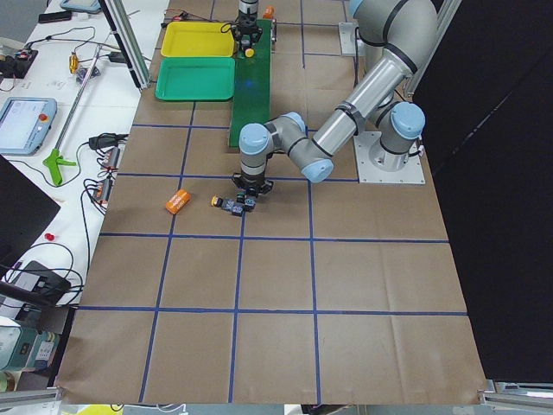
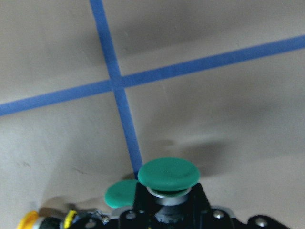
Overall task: Sort buttons by color to trays
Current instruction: 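Drop yellow button in yellow tray with right while left places green button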
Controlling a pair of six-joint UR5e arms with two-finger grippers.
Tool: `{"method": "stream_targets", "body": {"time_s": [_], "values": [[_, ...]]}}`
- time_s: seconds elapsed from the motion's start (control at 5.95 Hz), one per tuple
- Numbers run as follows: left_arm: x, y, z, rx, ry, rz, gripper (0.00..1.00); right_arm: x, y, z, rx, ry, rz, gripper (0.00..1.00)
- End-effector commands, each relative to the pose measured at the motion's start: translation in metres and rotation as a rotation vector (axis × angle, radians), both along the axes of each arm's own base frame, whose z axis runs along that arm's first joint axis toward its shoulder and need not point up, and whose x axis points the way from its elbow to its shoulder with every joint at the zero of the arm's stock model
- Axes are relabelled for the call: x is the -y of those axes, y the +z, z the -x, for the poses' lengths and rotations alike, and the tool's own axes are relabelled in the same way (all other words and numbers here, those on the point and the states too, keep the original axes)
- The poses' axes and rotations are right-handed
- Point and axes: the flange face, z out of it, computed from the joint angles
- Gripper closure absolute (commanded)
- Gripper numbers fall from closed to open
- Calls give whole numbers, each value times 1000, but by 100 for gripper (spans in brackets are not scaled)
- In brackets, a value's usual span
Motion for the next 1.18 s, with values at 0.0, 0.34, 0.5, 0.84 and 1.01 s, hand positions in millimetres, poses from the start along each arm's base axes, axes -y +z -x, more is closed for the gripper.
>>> {"method": "stream_targets", "body": {"time_s": [0.0,0.34,0.5,0.84,1.01], "values": [[27,57,104,2,110,-39,97,6,10,17,-12,-8,17,89],[37,57,216,-7,225,-75,96,22,51,90,-20,-26,86,89],[28,48,249,2,183,-91,94,40,64,99,-17,-48,126,89],[26,32,249,2,209,-119,2,127,48,104,-17,-68,164,89],[31,43,237,21,223,-95,2,158,14,108,-16,-77,143,89]]}}
